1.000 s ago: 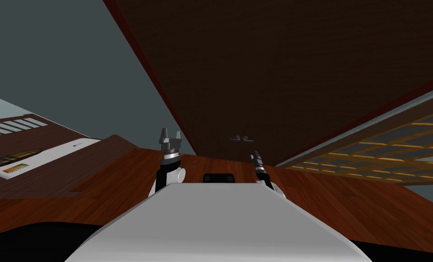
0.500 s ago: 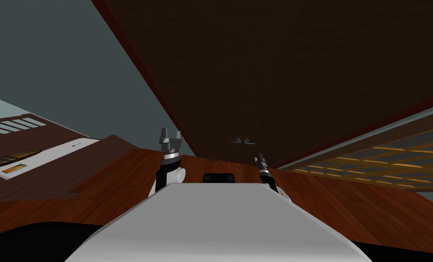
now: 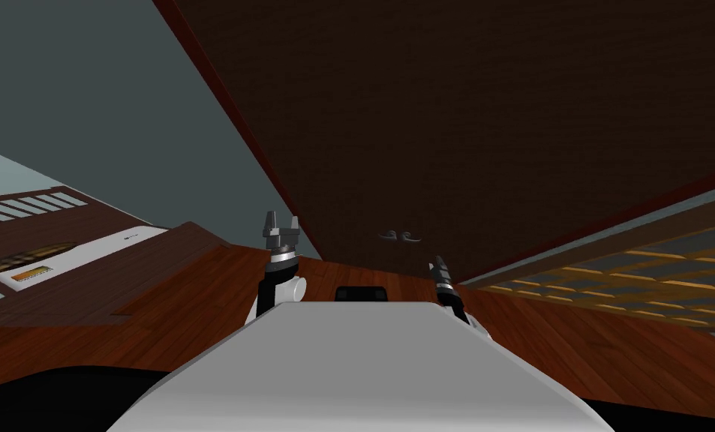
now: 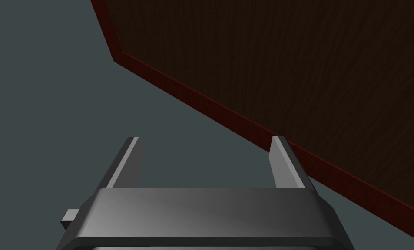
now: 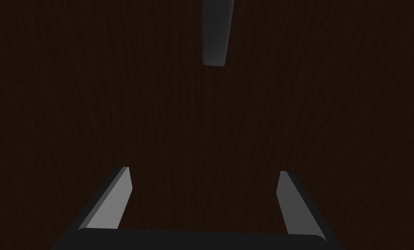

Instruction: Pull the door open

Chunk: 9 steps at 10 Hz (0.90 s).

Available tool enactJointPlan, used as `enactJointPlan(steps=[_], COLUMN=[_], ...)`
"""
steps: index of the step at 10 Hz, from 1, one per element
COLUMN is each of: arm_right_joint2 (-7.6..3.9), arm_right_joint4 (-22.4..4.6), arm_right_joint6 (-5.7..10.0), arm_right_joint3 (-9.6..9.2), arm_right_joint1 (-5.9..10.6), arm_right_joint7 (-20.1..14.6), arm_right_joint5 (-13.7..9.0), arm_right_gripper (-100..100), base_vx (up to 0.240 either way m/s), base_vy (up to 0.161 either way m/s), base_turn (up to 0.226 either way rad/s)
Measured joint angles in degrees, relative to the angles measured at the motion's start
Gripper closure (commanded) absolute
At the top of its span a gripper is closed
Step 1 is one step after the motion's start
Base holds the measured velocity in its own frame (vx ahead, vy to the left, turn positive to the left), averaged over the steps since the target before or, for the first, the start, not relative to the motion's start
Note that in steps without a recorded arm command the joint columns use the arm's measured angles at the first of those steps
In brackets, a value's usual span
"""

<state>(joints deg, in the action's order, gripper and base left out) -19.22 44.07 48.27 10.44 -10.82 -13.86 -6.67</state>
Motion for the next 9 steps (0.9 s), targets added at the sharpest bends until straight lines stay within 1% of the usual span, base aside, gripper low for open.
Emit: enactJointPlan(steps=[1,2,3,4,5,6,9], arm_right_joint2=[0.1,0.61,1.18,1.75,2.85,3.01,2.98], arm_right_joint4=[-0.57,0.05,0.0,-0.35,0.79,0.99,0.83], arm_right_joint6=[-0.11,-0.47,-0.39,-0.16,-0.25,-0.29,-0.27], arm_right_joint3=[0.5,0.46,0.08,-0.29,-1.06,-1.19,-1.2], arm_right_joint1=[0.42,0.87,1.68,2.68,3.07,3.16,3.2], arm_right_joint7=[0.28,0.51,0.63,0.82,1.09,1.15,1.08], arm_right_joint5=[-0.28,-0.31,-0.17,0.01,0.37,0.43,0.43], arm_right_gripper=[-100,-100,-100,-100,-100,100,100], base_vx=[0.166,0.167,0.135,0.209,0.114,-0.02,-0.031], base_vy=[-0.129,-0.079,-0.023,0.11,0.065,-0.013,-0.014], base_turn=[0.168,0.155,0.106,0.218,0.046,-0.044,0.013])
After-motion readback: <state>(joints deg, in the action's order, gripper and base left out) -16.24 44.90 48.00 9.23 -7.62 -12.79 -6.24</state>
